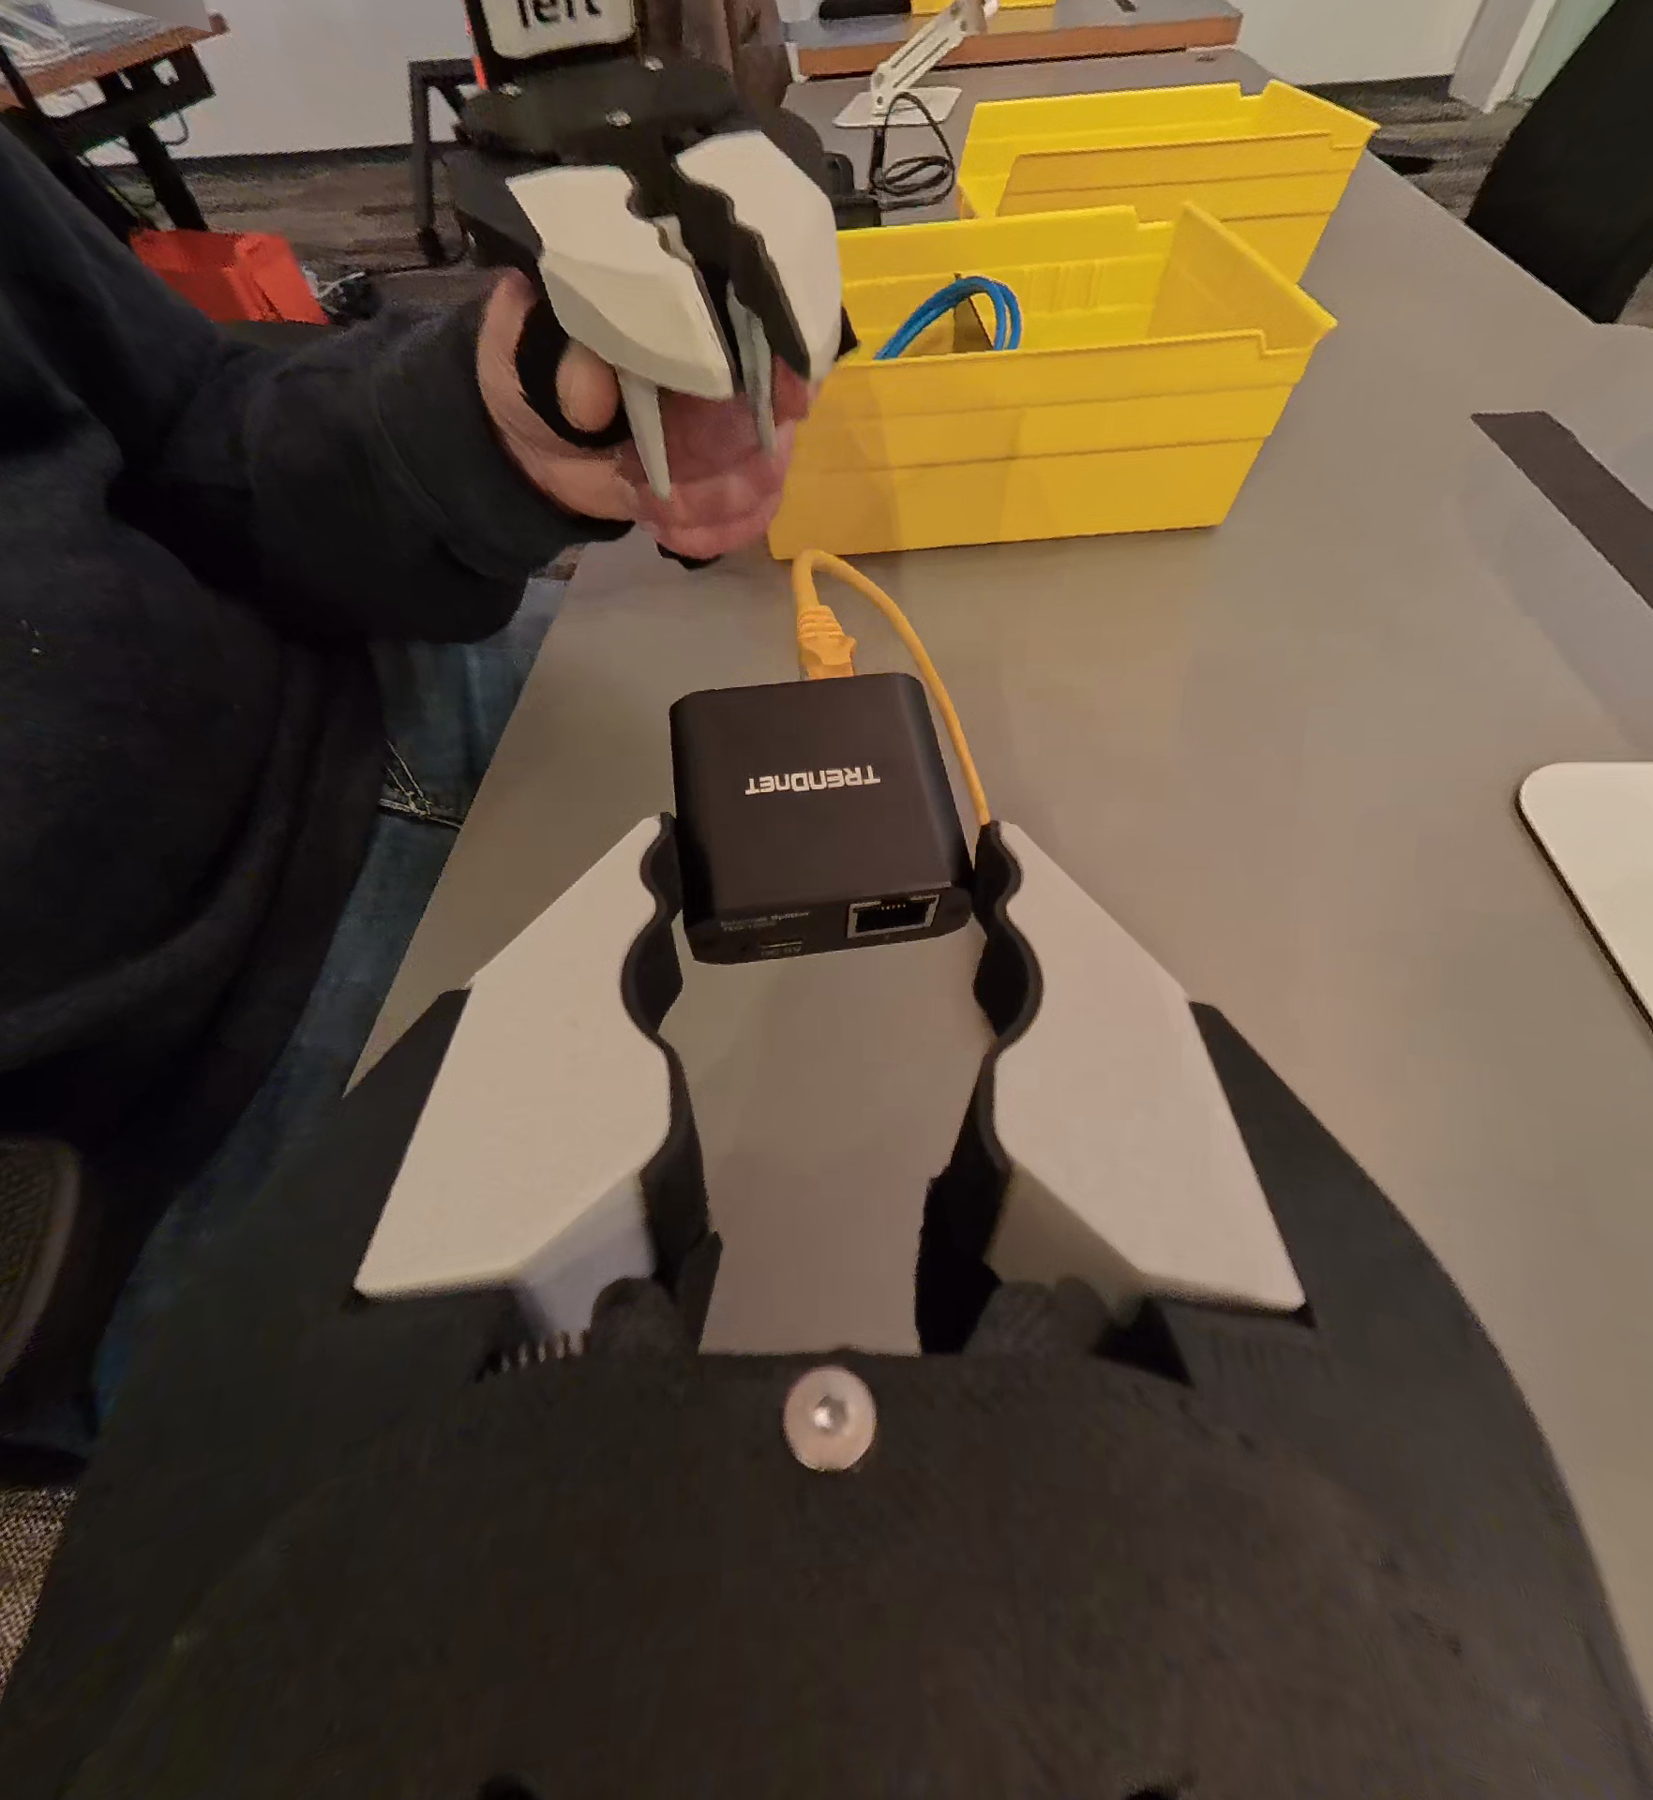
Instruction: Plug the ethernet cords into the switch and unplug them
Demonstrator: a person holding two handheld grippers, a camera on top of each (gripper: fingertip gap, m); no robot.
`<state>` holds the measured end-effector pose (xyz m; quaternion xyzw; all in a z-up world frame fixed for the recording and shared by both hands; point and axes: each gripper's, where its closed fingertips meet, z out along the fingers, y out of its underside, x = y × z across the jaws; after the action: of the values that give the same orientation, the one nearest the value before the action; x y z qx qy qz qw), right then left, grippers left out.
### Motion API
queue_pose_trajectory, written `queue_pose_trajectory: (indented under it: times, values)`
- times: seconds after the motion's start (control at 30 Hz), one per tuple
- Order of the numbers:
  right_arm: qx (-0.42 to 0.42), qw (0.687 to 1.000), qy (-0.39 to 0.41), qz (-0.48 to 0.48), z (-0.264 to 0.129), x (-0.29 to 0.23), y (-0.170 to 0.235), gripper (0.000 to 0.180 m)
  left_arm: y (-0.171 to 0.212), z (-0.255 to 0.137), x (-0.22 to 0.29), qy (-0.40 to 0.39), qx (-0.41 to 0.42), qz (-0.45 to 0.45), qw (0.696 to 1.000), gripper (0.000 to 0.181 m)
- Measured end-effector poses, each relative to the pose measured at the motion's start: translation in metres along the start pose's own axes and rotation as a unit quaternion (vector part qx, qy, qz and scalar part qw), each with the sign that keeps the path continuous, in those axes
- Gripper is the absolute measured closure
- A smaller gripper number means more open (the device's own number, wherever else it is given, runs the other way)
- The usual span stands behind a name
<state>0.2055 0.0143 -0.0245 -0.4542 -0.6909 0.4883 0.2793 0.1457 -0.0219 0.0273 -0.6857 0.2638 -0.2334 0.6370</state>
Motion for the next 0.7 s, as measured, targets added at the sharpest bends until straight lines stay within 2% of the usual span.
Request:
queue_pose_trajectory:
  times: [0.17,0.37,0.57,0.63,0.7]
  values:
    - [-0.014,0.999,0.040,0.020,-0.009,0.008,0.025,0.120,0.000,-0.012,-0.002,-0.039,-0.046,0.058,0.996,0.163]
    - [-0.037,0.995,0.077,0.051,-0.014,0.014,0.064,0.120,-0.025,-0.062,-0.029,-0.109,-0.055,0.089,0.988,0.162]
    - [-0.091,0.989,0.101,0.059,-0.010,0.015,0.100,0.120,-0.033,-0.106,-0.059,-0.182,-0.097,0.121,0.971,0.161]
    - [-0.104,0.988,0.100,0.062,-0.007,0.013,0.108,0.120,-0.034,-0.123,-0.073,-0.206,-0.122,0.131,0.962,0.158]
    - [-0.130,0.985,0.090,0.065,-0.001,0.008,0.119,0.120,-0.027,-0.151,-0.097,-0.251,-0.185,0.166,0.936,0.157]
